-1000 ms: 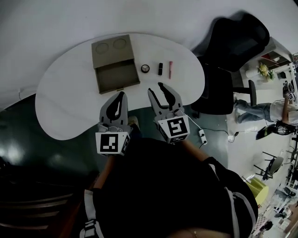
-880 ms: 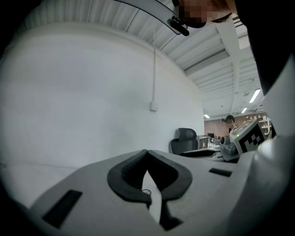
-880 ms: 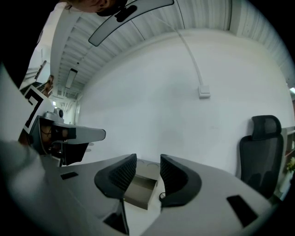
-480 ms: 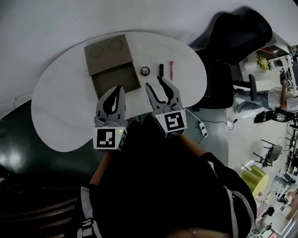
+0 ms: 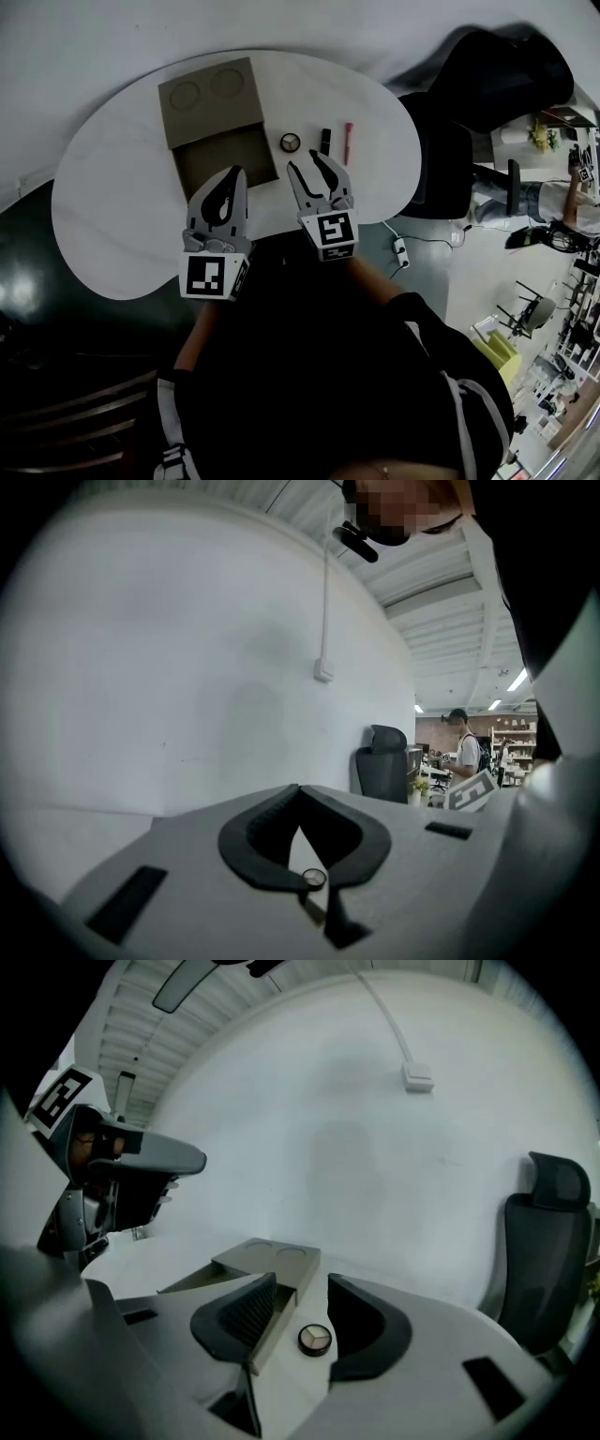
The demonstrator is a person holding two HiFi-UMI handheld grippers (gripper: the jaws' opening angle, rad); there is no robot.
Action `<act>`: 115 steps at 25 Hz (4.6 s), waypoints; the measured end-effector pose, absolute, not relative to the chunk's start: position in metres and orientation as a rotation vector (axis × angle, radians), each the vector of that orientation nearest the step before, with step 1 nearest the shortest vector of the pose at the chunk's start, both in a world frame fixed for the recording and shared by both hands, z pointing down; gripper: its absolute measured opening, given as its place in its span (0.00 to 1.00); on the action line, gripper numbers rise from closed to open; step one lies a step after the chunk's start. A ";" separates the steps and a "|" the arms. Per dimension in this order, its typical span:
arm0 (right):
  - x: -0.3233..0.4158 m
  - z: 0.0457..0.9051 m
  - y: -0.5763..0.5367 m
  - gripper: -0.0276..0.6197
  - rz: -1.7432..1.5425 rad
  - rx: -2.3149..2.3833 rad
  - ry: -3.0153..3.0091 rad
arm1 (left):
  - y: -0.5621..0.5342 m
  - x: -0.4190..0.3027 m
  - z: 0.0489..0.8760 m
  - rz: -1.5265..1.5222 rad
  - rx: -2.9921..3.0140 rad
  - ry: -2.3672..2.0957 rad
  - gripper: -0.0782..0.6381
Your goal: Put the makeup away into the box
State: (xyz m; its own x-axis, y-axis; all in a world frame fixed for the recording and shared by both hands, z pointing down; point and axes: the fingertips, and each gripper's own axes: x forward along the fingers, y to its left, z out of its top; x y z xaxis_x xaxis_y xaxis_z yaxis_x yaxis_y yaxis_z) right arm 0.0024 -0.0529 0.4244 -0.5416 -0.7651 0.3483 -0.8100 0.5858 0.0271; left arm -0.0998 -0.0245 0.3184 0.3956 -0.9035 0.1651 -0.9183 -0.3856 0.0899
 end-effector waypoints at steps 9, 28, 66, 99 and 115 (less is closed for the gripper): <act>-0.001 0.483 -0.083 0.32 0.313 1.190 -2.447 | -0.047 -0.093 0.362 0.294 2.408 -1.613 0.12; -0.013 0.569 -0.115 0.42 0.458 1.165 -2.210 | -0.061 -0.086 0.438 0.411 2.268 -1.480 0.12; -0.086 0.459 -0.095 0.40 0.328 1.071 -2.359 | -0.028 -0.160 0.401 0.291 2.205 -1.701 0.12; -0.237 0.565 -0.044 0.40 0.235 0.490 -2.253 | 0.022 -0.268 0.446 0.257 1.841 -1.919 0.12; -0.220 0.519 -0.051 0.40 0.271 0.569 -2.357 | 0.013 -0.248 0.431 0.230 1.928 -1.915 0.12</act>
